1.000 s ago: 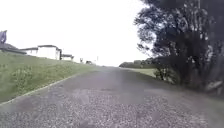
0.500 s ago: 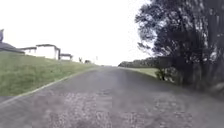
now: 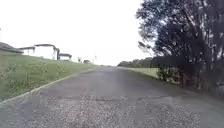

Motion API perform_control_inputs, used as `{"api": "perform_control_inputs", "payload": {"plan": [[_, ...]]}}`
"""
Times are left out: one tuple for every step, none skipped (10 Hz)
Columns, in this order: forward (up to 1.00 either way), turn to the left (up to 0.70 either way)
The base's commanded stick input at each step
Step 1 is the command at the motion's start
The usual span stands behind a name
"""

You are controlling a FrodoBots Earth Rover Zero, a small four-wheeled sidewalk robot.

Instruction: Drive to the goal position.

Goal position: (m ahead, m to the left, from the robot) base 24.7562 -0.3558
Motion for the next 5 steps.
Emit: {"api": "perform_control_inputs", "payload": {"plan": [[0.70, 0.02], [0.70, 0.02], [0.70, 0.02], [0.70, 0.02], [0.70, 0.02]]}}
